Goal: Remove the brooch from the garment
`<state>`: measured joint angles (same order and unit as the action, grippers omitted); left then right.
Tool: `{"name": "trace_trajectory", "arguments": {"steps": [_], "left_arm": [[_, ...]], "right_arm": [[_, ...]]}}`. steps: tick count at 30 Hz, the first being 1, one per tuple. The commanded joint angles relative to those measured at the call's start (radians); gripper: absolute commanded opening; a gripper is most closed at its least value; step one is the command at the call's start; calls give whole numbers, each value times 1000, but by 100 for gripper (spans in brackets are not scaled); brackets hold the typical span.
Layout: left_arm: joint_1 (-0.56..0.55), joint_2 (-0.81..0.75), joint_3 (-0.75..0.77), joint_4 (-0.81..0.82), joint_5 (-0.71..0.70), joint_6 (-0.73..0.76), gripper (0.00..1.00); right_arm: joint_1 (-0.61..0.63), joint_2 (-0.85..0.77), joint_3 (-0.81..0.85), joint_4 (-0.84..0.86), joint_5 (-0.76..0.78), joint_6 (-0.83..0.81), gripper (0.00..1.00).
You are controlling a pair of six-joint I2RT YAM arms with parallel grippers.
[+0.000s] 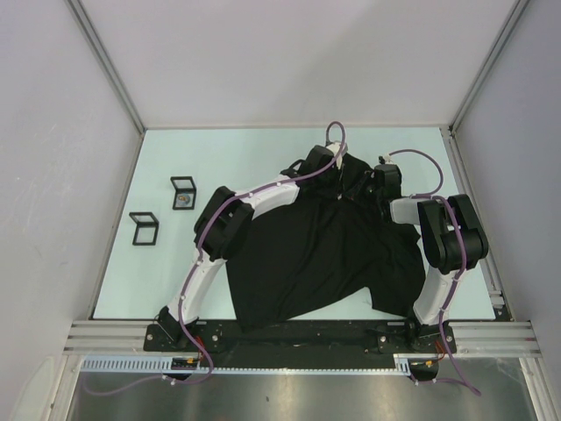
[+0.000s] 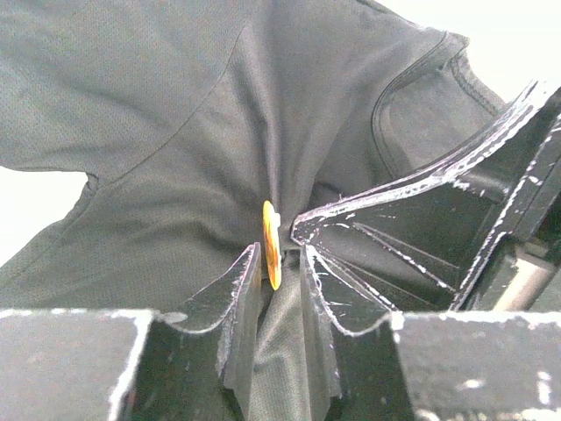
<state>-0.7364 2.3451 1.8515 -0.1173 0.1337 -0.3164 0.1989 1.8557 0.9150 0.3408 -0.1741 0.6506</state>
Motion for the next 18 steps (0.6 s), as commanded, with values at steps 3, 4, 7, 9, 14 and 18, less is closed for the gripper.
{"name": "trace_trajectory", "arguments": {"steps": [3,4,7,9,14,18], "left_arm": [[6,17,70,-4,6,-4,30],[6,23,77,-19,6,-4,30],[5,39,98,-38,4,-3,30],[5,45,104,-41,4,0,29],[5,46,106,-47,-3,3,23],[5,45,103,-47,-3,5,17]], "right_arm": [[4,5,36,9,-2,-23,0],[2,5,35,9,-2,-23,0],[4,5,35,10,-2,-23,0],[4,7,35,9,-4,-23,0],[4,8,36,10,-5,-23,0],[4,8,38,12,-4,-23,0]]}}
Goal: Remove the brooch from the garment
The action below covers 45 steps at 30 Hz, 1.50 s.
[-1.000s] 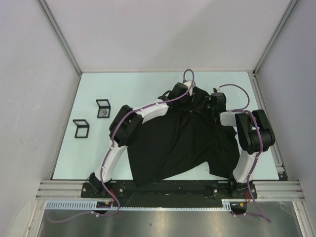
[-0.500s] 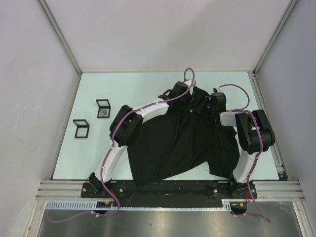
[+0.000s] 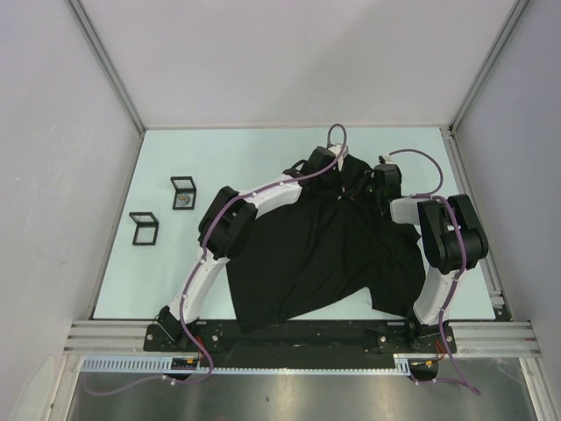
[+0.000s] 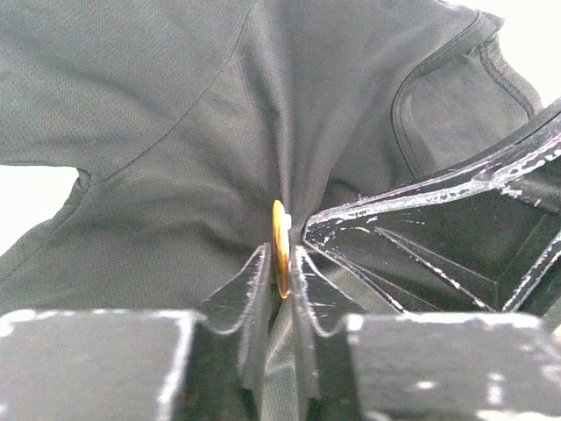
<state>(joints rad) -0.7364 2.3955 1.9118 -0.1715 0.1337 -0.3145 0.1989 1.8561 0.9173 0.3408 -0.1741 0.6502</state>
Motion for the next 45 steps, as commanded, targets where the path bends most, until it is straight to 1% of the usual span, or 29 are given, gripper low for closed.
{"name": "trace_trajectory", "arguments": {"steps": [1,5,9,16,25,29,40,45], "left_arm": [[5,-9,41,9,-5,3,16],[5,-30,12,29,-2,3,6],[5,-44,0,38,-3,8,0],[5,-58,-26,49,4,8,0],[5,-59,-22,64,37,-9,0],[3,-62,-25,73,69,-17,0],[2,-59,-92,124,132,-51,0],[-8,-50,-92,106,142,-34,0]], "right_arm": [[5,11,35,12,-2,-26,0],[10,18,51,12,7,-40,0],[16,25,63,0,18,-47,0],[19,25,68,0,25,-57,0],[30,26,68,17,7,-63,0],[28,34,69,41,-28,-60,0],[36,25,63,113,-100,-70,0],[37,11,52,142,-110,-78,0]]}}
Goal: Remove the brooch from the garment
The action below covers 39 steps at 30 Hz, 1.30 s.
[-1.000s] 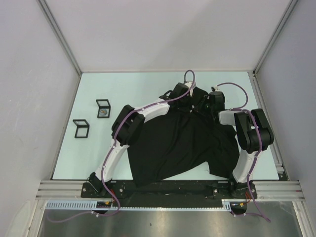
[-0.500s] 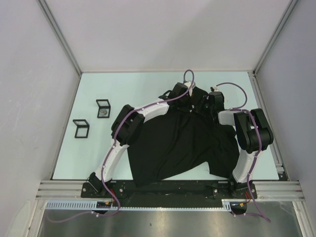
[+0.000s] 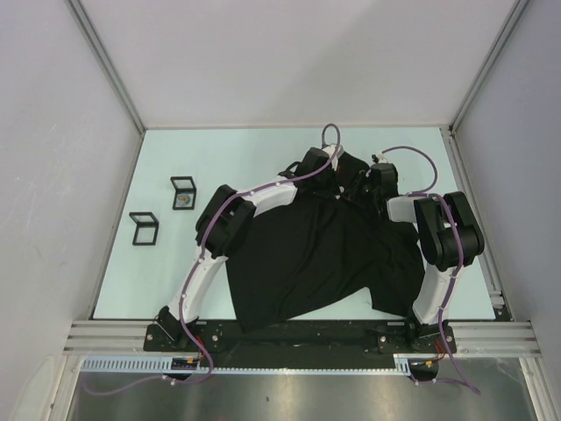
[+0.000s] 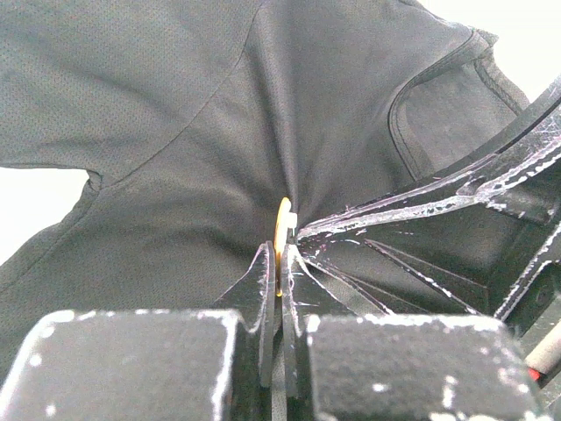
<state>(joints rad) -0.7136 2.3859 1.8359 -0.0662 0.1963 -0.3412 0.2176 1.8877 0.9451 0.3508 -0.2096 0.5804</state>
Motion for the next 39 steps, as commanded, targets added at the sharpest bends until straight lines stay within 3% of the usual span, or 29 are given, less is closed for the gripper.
{"name": "trace_trajectory", "arguments": {"steps": [1,13,16,21,27,34,39], "left_arm": [[-33,-40,-17,-3,81,-2,0],[-67,-53,-61,-9,54,39,0],[-67,-70,-61,-11,8,39,0],[-66,-106,-92,25,-122,24,0],[-63,-146,-139,109,-222,28,0],[-61,-154,-152,147,-241,56,0],[-58,-152,-148,154,-238,65,0]], "right_arm": [[20,-24,24,143,-79,-10,0],[19,-64,6,180,-64,1,0],[8,-82,6,84,19,-4,0],[34,-162,-6,-180,308,32,0],[20,-150,-22,-185,279,55,0],[8,-121,-25,-10,112,1,1],[9,-128,-25,31,99,-17,7]]}}
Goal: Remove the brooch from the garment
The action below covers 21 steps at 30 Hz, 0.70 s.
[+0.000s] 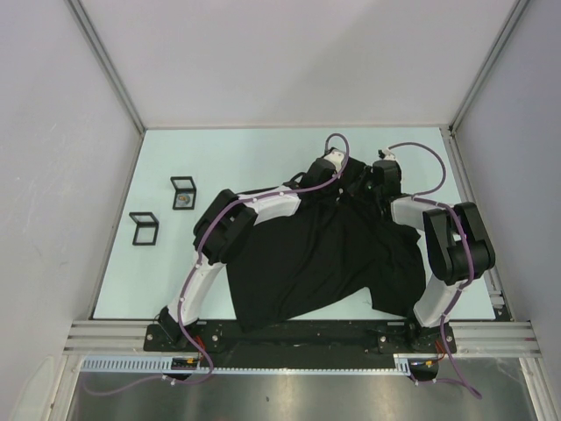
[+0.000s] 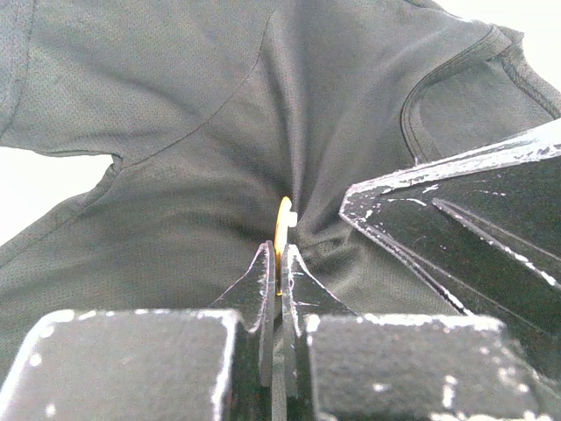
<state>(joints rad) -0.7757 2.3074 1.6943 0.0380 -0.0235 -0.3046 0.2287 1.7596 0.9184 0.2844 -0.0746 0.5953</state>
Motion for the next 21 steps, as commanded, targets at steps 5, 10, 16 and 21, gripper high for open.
{"name": "trace_trajectory", "arguments": {"steps": [5,10,16,21], "left_arm": [[9,-77,-5,60,0,16,0],[10,-80,-2,66,14,-1,0],[10,-83,5,66,14,-1,0],[10,-82,8,65,14,-2,0]], "right_arm": [[-14,50,14,137,-99,-6,9],[-22,81,25,133,-114,4,9],[-19,93,28,117,-113,6,7],[-12,92,28,114,-116,5,5]]}}
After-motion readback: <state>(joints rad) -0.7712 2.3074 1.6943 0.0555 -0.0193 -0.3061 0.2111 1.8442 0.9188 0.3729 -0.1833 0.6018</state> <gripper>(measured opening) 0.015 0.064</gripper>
